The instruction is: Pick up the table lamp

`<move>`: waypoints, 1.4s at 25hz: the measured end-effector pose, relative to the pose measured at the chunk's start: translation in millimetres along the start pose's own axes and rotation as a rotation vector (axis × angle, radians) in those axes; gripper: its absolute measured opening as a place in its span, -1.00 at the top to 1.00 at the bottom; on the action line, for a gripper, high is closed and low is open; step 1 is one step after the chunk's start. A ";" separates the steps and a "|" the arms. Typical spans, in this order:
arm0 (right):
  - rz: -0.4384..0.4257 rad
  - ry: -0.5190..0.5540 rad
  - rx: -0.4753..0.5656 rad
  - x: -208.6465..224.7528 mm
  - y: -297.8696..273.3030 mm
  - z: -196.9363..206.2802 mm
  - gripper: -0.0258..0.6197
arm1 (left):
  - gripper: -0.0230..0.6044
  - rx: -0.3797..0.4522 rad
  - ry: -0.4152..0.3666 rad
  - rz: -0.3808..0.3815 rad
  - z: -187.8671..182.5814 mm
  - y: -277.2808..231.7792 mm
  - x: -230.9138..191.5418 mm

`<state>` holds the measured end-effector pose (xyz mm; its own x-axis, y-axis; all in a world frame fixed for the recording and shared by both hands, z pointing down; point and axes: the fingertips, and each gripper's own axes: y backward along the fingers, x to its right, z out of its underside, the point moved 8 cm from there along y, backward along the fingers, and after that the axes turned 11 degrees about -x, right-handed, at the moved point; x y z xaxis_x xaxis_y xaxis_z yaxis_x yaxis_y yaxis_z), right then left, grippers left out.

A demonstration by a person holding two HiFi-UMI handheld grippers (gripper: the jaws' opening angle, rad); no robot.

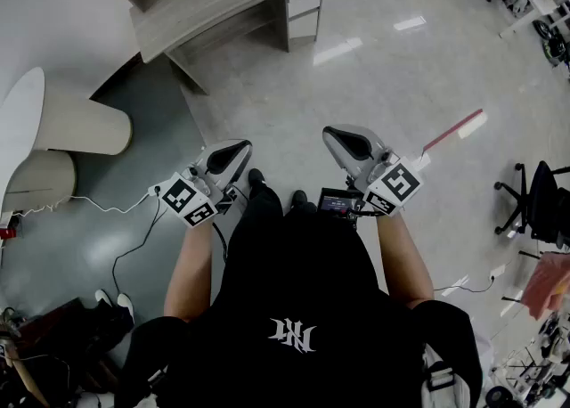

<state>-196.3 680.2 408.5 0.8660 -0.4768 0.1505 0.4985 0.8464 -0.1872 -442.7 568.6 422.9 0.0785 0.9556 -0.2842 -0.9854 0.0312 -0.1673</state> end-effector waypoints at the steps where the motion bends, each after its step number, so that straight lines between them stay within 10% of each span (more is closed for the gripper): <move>1: 0.002 0.001 -0.004 0.0 -0.1 0.4 0.92 | 0.92 -0.003 0.000 0.000 0.0 -0.4 0.3; 35: 0.039 -0.053 -0.016 7.4 4.1 4.3 0.91 | 0.92 -0.049 -0.026 -0.013 0.3 -10.0 -6.3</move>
<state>-188.0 681.2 413.0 0.8818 -0.4299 0.1938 0.4653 0.8600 -0.2095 -433.4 562.3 426.7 0.0870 0.9625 -0.2569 -0.9757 0.0302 -0.2171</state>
